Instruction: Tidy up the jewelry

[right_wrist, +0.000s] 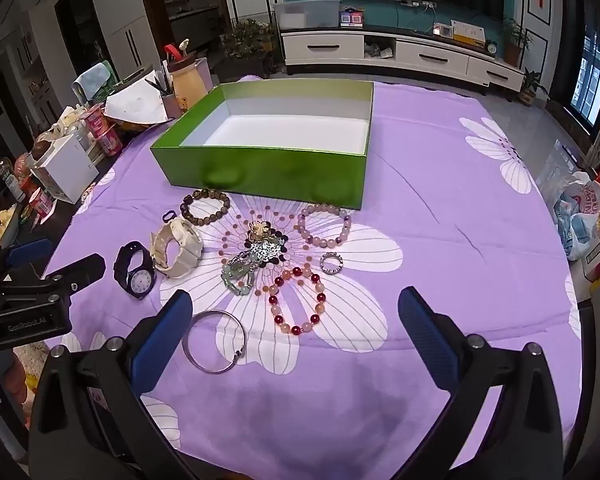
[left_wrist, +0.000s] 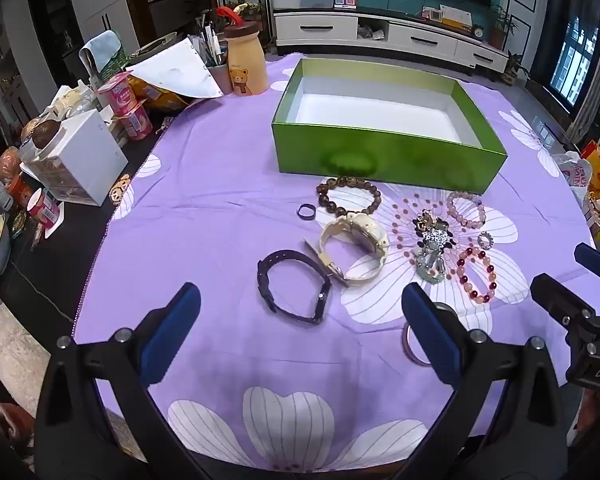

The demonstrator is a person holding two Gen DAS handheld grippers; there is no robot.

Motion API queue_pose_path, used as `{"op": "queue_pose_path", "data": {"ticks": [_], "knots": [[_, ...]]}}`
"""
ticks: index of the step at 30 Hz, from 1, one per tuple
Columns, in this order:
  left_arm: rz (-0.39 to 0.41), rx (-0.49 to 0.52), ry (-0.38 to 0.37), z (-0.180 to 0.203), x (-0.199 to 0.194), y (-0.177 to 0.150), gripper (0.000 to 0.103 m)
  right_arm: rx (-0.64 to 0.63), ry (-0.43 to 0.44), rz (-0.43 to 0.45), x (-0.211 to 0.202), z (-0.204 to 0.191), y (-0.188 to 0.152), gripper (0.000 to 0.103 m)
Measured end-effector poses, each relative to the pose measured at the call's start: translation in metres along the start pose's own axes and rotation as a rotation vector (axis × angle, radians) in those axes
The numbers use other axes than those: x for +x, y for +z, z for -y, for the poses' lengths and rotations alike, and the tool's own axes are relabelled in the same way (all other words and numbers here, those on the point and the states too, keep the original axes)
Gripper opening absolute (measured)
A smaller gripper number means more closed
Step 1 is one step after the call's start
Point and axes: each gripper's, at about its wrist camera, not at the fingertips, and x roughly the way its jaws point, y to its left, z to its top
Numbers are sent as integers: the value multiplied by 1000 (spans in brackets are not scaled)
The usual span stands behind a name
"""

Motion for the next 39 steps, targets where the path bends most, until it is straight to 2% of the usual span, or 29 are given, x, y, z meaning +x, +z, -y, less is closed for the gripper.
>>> {"op": "queue_pose_path", "data": {"ticks": [39], "knots": [[-19, 15, -12, 6, 6, -3, 101, -7, 28, -8, -2, -2, 0, 102]]}}
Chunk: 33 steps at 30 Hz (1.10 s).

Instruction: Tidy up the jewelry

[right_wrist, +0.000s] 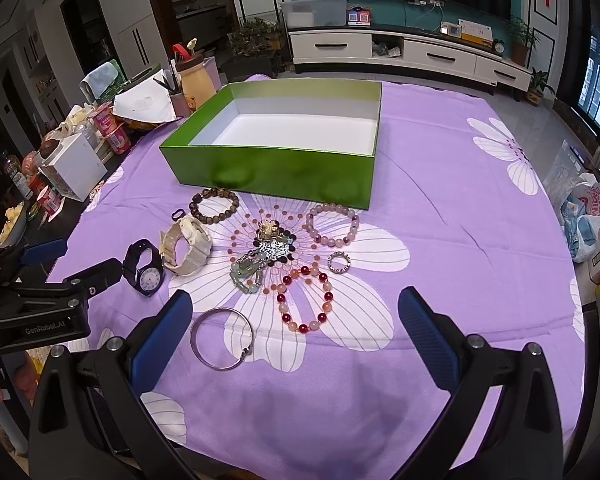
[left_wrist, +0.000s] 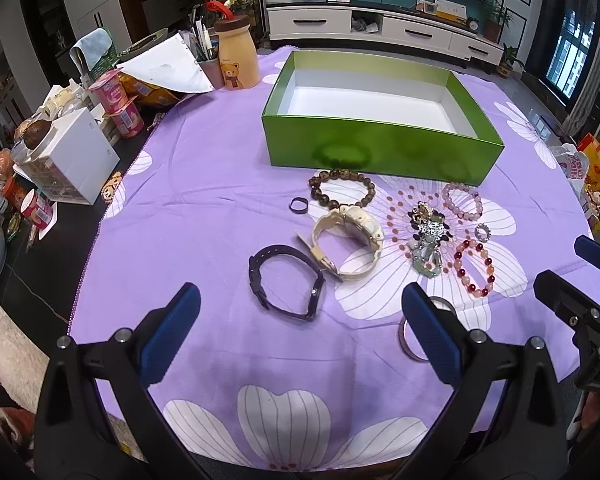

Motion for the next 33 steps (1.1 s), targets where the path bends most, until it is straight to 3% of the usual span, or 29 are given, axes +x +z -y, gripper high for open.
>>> {"op": "queue_pose_path", "data": {"ticks": [33], "knots": [[10, 0, 1, -1, -1, -2, 101, 3, 17, -7, 1, -1, -2, 102]]}}
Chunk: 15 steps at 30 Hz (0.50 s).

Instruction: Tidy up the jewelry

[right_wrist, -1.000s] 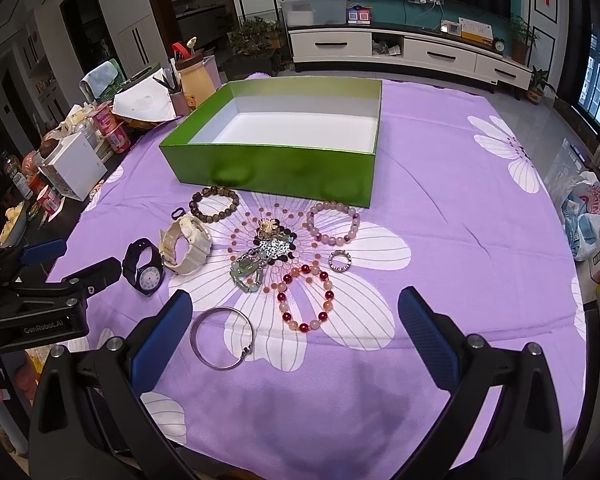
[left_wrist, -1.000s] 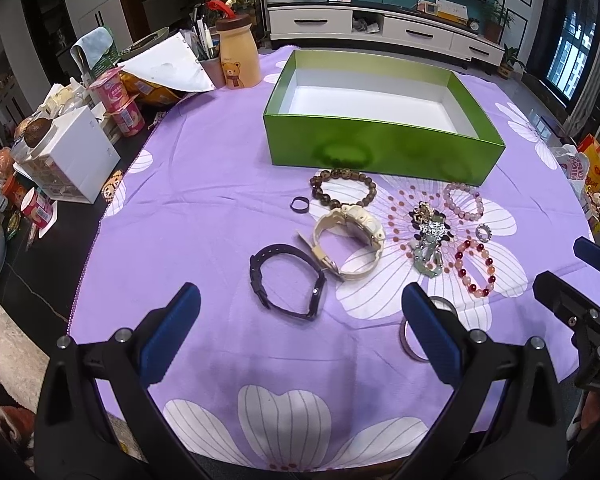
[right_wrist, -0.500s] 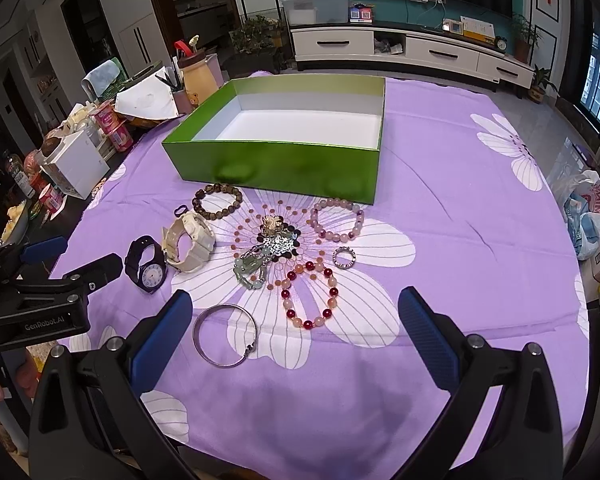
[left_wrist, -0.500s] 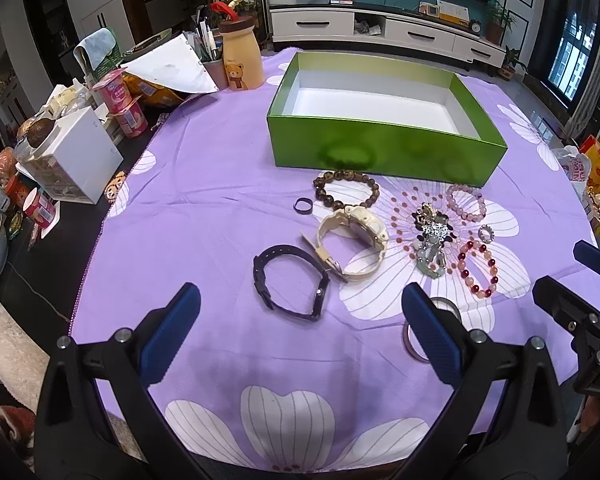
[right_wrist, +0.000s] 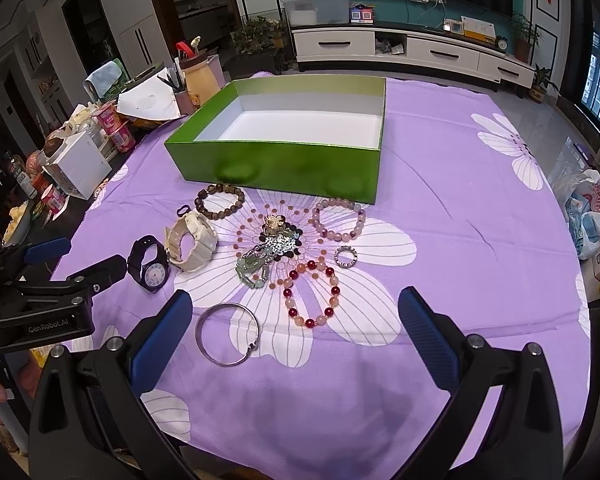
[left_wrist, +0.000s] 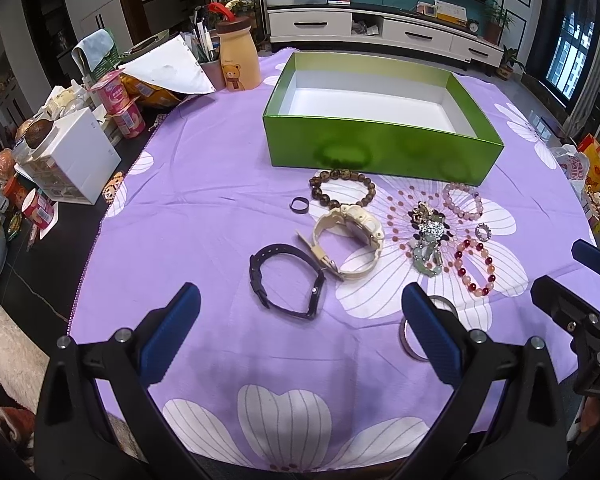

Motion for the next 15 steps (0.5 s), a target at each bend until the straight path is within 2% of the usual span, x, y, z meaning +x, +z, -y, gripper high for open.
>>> {"op": "queue_pose_path", "data": {"ticks": [15], "knots": [[-10, -5, -22, 0, 3, -1, 101, 6, 10, -7, 3, -1, -2, 102]]}}
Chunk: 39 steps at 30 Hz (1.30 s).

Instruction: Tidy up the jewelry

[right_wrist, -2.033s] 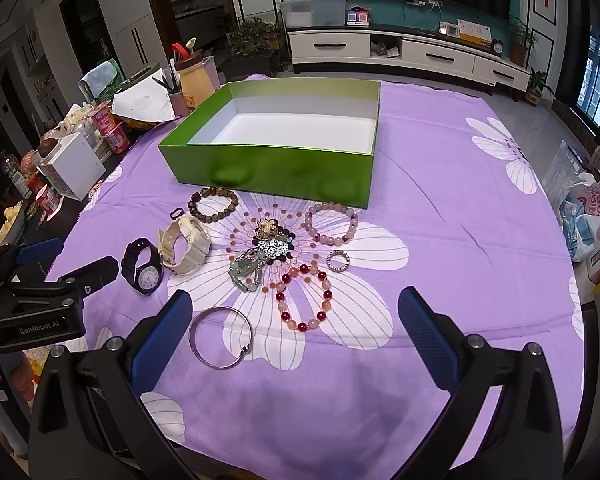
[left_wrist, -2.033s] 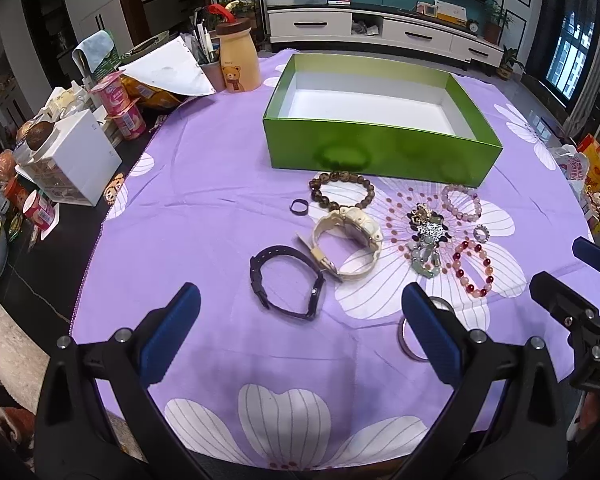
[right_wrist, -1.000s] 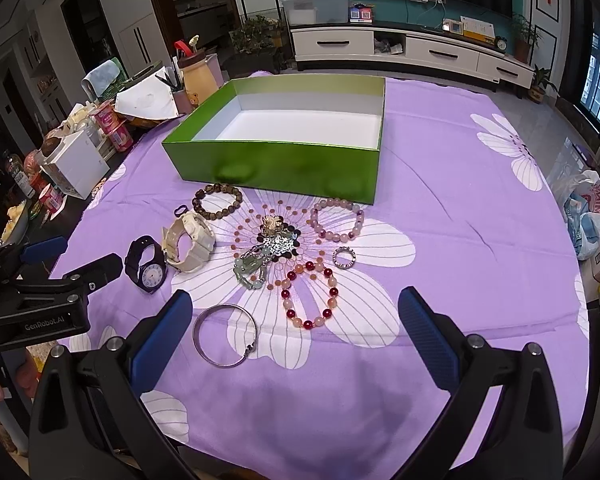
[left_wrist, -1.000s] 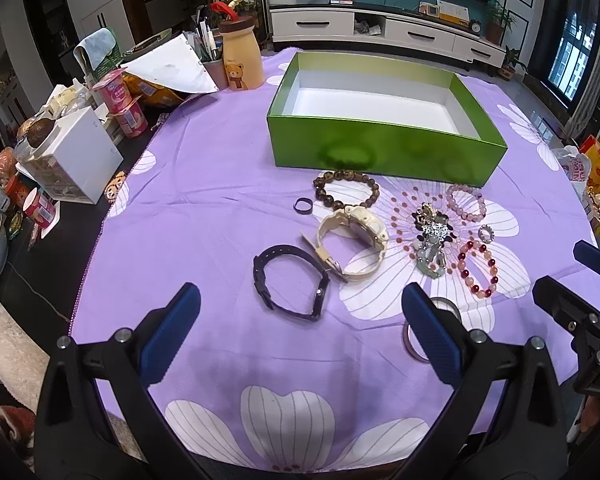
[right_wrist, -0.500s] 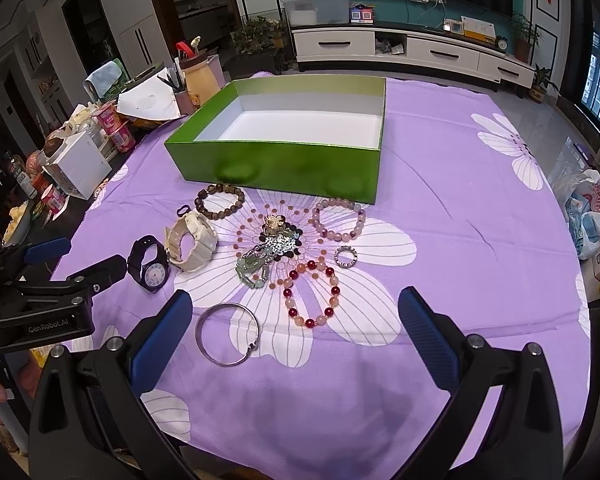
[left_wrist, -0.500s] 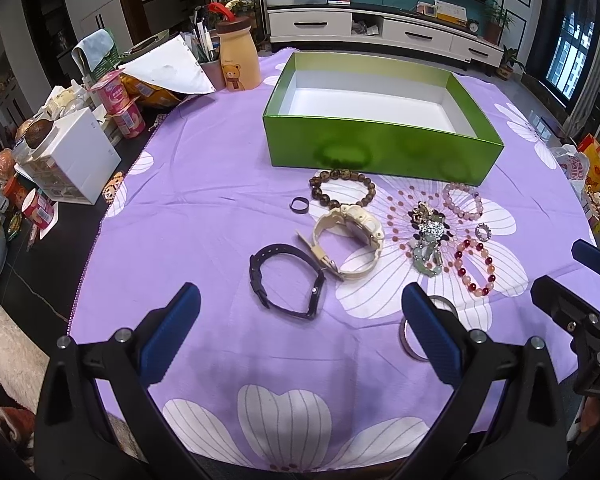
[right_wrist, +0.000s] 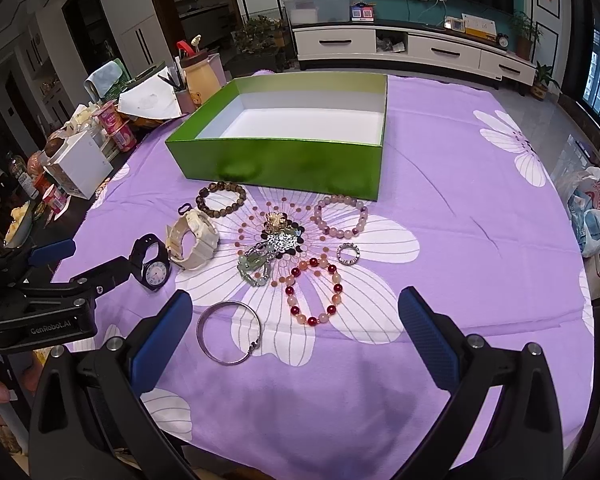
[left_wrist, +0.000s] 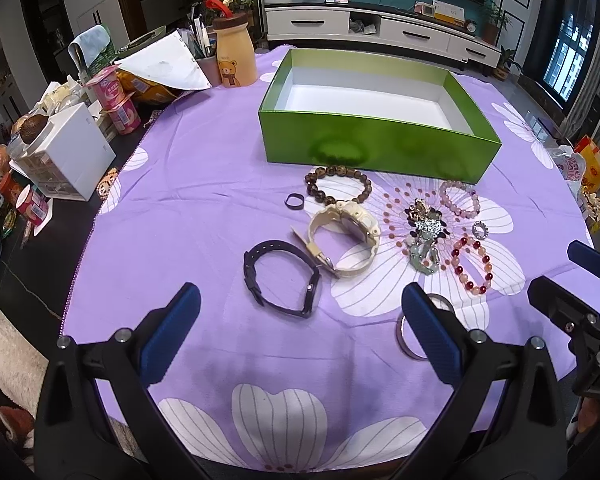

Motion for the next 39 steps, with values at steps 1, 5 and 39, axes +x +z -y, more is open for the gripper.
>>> {"op": "queue_pose_path", "data": {"ticks": [1, 5, 39], "knots": [[-1, 0, -1, 0, 1, 0, 101, 2, 1, -1, 1, 1, 0, 102], [-2, -4, -6, -1, 2, -1, 101, 6, 5, -1, 2, 2, -1, 102], [42, 44, -201, -11, 50, -13, 45, -162, 108, -150, 76, -32, -37, 17]]}}
